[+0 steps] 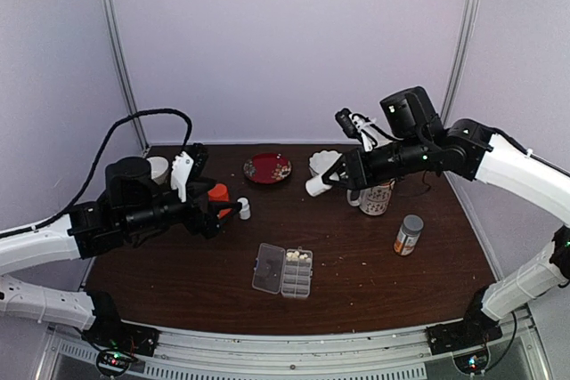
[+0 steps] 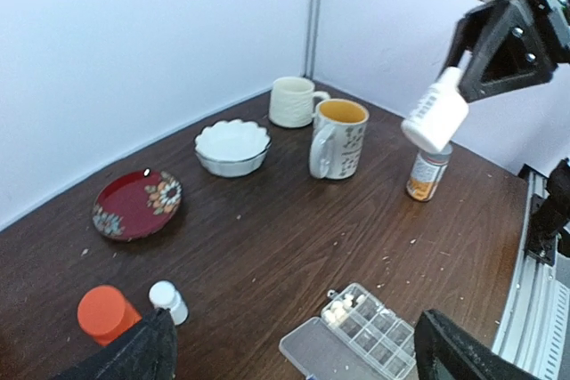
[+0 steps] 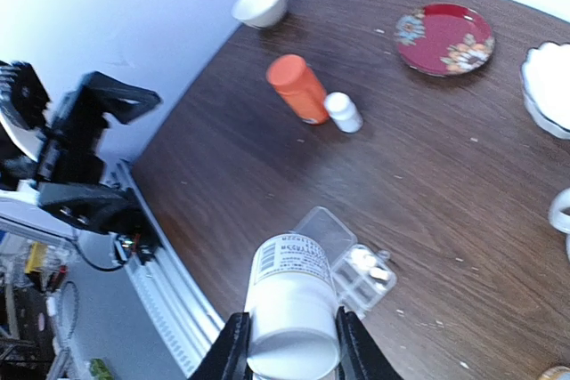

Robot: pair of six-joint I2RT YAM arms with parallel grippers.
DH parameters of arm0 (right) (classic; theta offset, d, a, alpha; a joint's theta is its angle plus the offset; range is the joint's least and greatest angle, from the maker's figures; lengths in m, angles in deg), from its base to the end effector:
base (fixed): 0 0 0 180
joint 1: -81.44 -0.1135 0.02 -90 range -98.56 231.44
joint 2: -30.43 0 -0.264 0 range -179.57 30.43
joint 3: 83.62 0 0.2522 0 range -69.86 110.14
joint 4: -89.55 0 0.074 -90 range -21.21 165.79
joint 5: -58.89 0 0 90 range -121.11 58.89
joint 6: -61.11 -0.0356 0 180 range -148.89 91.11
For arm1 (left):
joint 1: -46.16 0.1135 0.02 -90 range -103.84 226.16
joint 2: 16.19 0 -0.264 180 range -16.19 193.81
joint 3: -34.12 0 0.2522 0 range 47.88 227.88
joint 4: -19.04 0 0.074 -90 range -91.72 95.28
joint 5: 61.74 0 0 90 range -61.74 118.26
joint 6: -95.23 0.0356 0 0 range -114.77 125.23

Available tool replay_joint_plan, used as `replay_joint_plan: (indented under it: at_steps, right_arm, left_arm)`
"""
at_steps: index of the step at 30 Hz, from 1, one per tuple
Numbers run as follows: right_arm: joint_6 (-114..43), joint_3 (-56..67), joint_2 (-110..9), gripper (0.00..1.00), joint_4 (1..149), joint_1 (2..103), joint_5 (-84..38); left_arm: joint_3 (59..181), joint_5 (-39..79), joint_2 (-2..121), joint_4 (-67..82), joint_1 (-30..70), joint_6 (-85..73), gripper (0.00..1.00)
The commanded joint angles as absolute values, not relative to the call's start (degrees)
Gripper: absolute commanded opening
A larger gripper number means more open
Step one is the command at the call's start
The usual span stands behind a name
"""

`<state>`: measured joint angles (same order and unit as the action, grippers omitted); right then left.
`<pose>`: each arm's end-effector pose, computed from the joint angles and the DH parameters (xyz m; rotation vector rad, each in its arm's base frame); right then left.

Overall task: Sort the pills into containers
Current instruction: Pass from the right arm to the left

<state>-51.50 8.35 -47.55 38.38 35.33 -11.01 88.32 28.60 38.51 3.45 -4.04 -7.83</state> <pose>0.1959 0.2213 0.3678 -0.6876 2.2803 1.0121 0.1441 -0.1727 0.2964 0.6079 1.8229 -0.7533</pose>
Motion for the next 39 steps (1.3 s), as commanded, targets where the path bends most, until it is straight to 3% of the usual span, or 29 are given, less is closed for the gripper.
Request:
replay_joint_plan:
  at_steps: [1,6,14,21,32,39]
  right_arm:
    - [-60.6,5.4,-46.3,0.15,52.8,31.8,-2.8]
    - [-65.2,4.0,-47.5,0.13,59.7,28.7,-0.2]
    - [-68.3,3.6,-49.8,0.12,65.9,25.4,2.5]
    - [-68.4,4.8,-51.5,0.12,67.5,23.7,4.7]
    - [-68.4,6.4,-53.3,0.12,67.8,23.0,7.1]
    - [-68.7,6.4,-53.4,0.11,68.5,22.9,7.5]
  left_arm:
    - [82.9,24.0,37.0,21.4,-8.7,0.4,0.95]
    - [78.9,20.4,37.5,29.9,-15.2,16.0,0.94]
    - [76.5,24.4,38.7,40.6,-16.0,17.9,0.82]
    - [77.9,24.4,40.0,41.2,-16.0,18.9,0.79]
    - [78.1,24.5,40.2,41.0,-16.0,19.1,0.51]
    - [78.2,24.5,40.6,40.4,-16.1,19.0,0.62]
